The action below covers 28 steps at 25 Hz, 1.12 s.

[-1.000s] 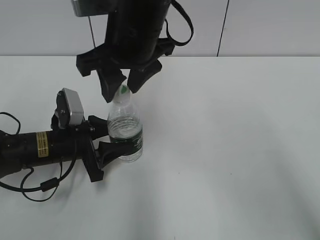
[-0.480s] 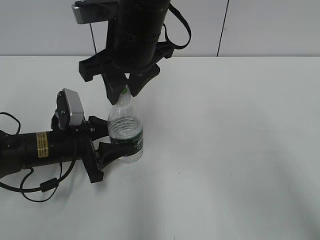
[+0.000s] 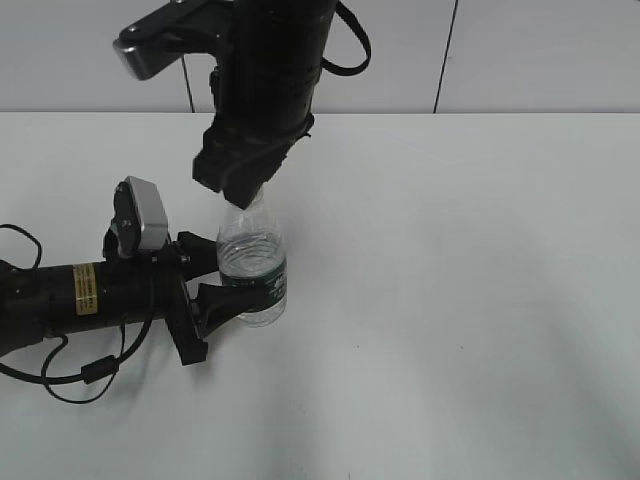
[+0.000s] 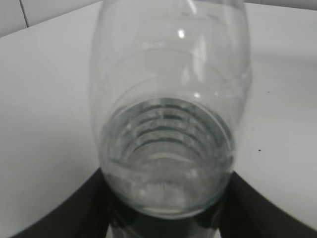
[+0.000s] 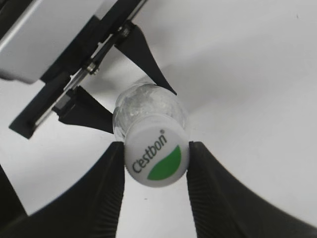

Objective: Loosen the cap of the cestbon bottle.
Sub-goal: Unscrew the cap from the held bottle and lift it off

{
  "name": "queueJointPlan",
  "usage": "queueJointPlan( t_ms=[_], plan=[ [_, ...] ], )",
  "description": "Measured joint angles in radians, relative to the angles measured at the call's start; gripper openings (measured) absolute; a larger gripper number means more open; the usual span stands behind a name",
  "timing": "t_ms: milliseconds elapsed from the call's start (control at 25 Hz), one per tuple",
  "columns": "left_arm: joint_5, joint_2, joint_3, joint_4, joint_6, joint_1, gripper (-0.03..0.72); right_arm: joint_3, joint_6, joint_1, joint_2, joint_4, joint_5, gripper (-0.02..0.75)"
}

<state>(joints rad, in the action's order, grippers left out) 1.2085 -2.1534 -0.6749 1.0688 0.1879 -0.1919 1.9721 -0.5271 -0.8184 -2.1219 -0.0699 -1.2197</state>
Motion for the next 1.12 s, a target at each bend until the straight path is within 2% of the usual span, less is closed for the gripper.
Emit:
queueJointPlan(
  t_ms=[200,520,920,1120],
  plan=[
    [-0.001,0.000,0.000,0.001,0.000,0.000,0.372,0.005,-0.504,0.000,0.000,-0.016,0.000,0.301],
    [-0.001,0.000,0.000,0.001,-0.001,0.000,0.372,0.008,-0.944,0.000,0.001,-0.020,0.004,0.301],
    [-0.001,0.000,0.000,0.001,-0.001,0.000,0.372,0.023,-0.994,0.001,0.025,-0.072,-0.001,0.298],
    [-0.001,0.000,0.000,0.002,-0.001,0.000,0.372,0.028,-0.902,0.001,0.069,-0.092,-0.001,0.298]
  ],
)
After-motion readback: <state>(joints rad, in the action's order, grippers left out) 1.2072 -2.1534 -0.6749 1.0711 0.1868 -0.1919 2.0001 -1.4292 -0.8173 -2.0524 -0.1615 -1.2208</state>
